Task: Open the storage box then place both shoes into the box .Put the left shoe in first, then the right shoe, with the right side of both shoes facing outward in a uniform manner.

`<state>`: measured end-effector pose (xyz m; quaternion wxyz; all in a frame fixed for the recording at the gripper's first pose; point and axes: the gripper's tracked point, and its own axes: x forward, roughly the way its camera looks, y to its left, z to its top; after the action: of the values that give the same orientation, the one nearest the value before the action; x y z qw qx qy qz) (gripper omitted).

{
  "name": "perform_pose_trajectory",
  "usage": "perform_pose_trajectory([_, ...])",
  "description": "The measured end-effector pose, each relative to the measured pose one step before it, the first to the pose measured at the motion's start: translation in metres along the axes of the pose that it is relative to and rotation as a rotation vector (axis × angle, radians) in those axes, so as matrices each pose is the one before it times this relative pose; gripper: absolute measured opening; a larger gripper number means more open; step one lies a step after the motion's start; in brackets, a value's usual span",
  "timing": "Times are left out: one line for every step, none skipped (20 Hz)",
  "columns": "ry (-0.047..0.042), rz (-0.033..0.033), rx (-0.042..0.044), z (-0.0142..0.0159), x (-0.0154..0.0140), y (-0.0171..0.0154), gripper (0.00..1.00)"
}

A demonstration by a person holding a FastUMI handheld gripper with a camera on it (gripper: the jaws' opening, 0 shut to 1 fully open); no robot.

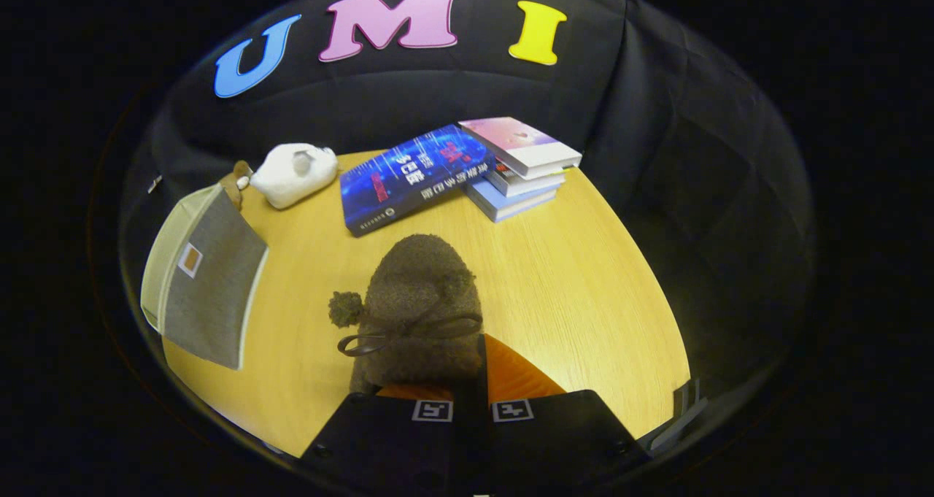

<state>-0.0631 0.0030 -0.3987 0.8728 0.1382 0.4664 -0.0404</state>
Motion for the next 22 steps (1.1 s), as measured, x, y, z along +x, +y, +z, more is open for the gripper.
perform_pose_trajectory([-0.01536,0.02397,0.00982,0.01617,-0.00882,0.01726,0.05])
perform_pose_trajectory([-0.00913,0.02846,0.00930,0.01508,-0.00747,0.01924,0.05])
perform_pose_trajectory([-0.01437,0.03134,0.00341,0.01472,-0.00481,0.02182,0.05])
perform_pose_trajectory([-0.00909,0.03048,-0.00021,0.01275,-0.00479,0.02100,0.05])
perform_pose_trajectory([-0.00740,0.02546,-0.00207,0.01150,-0.00365,0.02180,0.05])
perform_pose_trajectory([-0.00327,0.02348,-0.00312,0.00982,-0.00280,0.02205,0.05])
perform_pose_trajectory([-0.00619,0.02645,-0.00767,0.00921,-0.00071,0.02356,0.05])
perform_pose_trajectory([-0.00678,0.02670,-0.00836,0.00914,-0.00019,0.02357,0.05])
perform_pose_trajectory([-0.00536,0.02423,-0.01045,0.00609,0.00242,0.02096,0.05])
perform_pose_trajectory([-0.00379,0.02079,-0.00910,0.00504,0.00181,0.02076,0.05])
perform_pose_trajectory([0.00098,0.01971,-0.00419,0.00459,0.00389,0.02222,0.05])
perform_pose_trajectory([0.00405,0.01835,0.00224,0.00280,0.00355,0.02221,0.05])
perform_pose_trajectory([0.01046,0.01670,-0.00035,-0.00007,0.00701,0.01819,0.05])
perform_pose_trajectory([0.01464,0.01293,-0.00529,-0.00271,0.00606,0.01896,0.05])
perform_pose_trajectory([0.00980,0.00330,-0.01105,-0.00198,0.00786,0.01395,0.05])
perform_pose_trajectory([0.01449,-0.00770,-0.01237,-0.00502,0.00956,0.01074,0.05])
perform_pose_trajectory([0.01732,-0.00901,-0.01286,-0.00699,0.01132,0.00886,0.05])
perform_pose_trajectory([0.01641,-0.01354,-0.00955,-0.00651,0.01087,0.00676,0.05])
perform_pose_trajectory([0.01775,-0.01464,-0.00521,-0.00771,0.00938,0.00593,0.05])
perform_pose_trajectory([0.01288,-0.01488,-0.00172,-0.00665,0.00930,0.00477,0.05])
perform_pose_trajectory([0.01163,-0.01630,-0.00087,-0.00623,0.00882,0.00251,0.05])
perform_pose_trajectory([0.01171,-0.01882,-0.00567,-0.00597,0.00698,0.00152,0.05])
